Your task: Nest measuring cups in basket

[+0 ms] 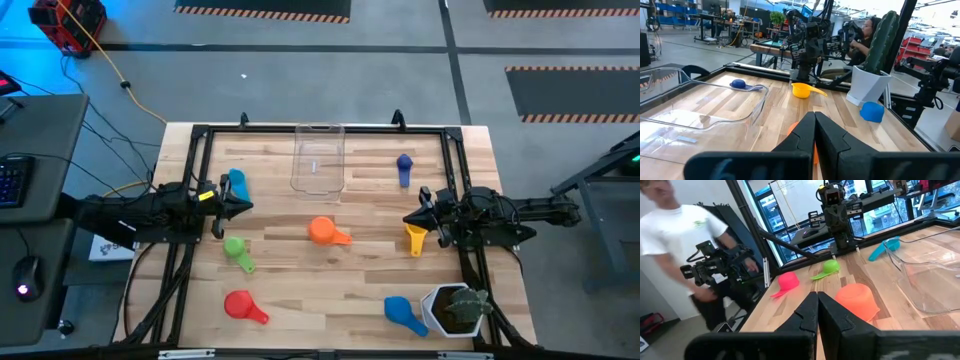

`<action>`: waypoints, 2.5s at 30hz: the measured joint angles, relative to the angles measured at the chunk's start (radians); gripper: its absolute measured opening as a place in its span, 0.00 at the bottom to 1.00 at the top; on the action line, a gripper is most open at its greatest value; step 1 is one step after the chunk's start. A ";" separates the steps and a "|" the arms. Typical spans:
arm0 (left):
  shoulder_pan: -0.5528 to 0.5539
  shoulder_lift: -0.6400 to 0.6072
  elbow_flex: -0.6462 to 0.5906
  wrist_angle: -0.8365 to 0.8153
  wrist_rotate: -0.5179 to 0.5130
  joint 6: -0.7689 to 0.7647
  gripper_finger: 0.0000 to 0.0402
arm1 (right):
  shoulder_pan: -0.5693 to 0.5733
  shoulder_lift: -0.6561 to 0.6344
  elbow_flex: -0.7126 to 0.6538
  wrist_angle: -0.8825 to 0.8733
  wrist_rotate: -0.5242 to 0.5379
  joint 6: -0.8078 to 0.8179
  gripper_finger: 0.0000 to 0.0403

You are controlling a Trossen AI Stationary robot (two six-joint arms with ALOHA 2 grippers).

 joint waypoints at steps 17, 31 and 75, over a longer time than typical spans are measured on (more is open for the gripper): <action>0.000 0.000 0.000 0.000 0.000 0.000 0.00 | 0.000 0.000 0.000 0.000 -0.002 0.000 0.00; 0.000 0.000 0.000 0.000 0.000 0.000 0.00 | 0.000 0.000 0.000 0.000 -0.007 0.000 0.00; 0.000 0.000 0.000 0.000 0.000 0.000 0.00 | -0.003 0.495 0.488 0.474 0.524 0.230 0.02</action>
